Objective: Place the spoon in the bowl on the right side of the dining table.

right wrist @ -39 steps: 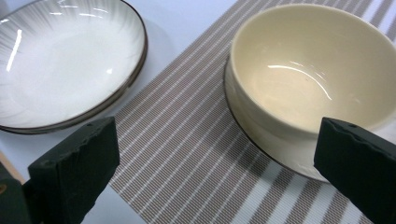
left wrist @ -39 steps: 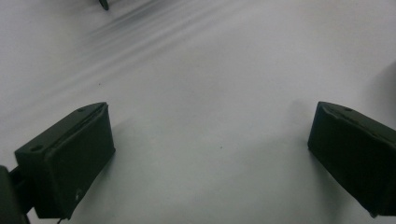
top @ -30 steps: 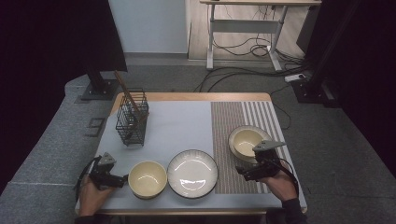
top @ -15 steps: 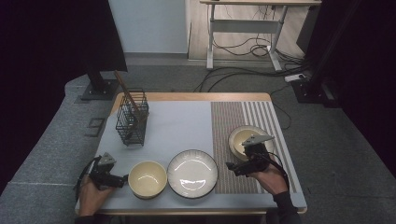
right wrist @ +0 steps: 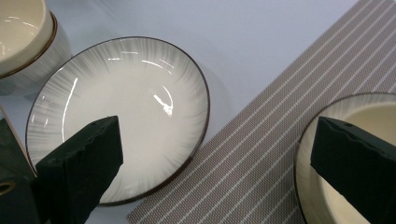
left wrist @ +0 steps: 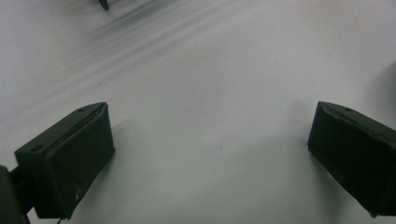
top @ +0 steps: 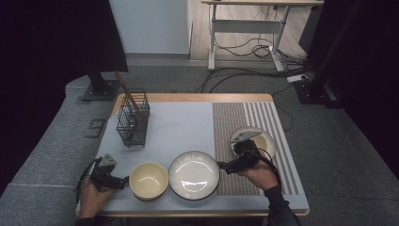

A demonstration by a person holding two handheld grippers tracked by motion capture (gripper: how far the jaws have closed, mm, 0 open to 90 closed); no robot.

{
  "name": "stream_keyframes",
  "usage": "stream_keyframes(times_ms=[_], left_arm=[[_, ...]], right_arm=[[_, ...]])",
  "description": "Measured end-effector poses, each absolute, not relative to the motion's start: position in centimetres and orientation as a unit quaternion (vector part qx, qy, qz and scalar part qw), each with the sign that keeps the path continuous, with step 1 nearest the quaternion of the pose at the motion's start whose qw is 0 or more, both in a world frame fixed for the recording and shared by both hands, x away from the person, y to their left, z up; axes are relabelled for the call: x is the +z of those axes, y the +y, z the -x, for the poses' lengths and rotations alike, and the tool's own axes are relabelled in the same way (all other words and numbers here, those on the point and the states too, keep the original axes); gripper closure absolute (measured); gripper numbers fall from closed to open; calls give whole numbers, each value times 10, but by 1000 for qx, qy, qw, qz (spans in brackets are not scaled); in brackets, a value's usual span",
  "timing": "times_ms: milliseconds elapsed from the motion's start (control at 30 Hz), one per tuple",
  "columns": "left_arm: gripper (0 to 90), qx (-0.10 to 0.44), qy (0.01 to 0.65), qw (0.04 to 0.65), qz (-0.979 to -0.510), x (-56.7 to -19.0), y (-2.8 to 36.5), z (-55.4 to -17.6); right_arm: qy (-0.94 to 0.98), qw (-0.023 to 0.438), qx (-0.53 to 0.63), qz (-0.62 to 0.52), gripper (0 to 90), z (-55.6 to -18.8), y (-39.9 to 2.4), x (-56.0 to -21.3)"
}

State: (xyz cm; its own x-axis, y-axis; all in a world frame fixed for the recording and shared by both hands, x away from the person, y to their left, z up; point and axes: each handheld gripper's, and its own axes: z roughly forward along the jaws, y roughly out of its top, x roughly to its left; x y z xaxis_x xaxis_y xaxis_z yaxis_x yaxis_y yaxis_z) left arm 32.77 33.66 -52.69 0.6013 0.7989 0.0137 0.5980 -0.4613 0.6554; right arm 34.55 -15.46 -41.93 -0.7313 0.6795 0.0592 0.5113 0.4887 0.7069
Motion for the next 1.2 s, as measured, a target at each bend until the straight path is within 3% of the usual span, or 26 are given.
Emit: stream_keyframes(times_ms=[200,1200], left_arm=[[1,162,416,309,-840,-527,337,-328],[1,160,417,310,-840,-527,337,-328]], right_arm=[[858,110,368,-341,19,-352,-142,-420],[862,89,406,-290,250,-373,-81,-422]])
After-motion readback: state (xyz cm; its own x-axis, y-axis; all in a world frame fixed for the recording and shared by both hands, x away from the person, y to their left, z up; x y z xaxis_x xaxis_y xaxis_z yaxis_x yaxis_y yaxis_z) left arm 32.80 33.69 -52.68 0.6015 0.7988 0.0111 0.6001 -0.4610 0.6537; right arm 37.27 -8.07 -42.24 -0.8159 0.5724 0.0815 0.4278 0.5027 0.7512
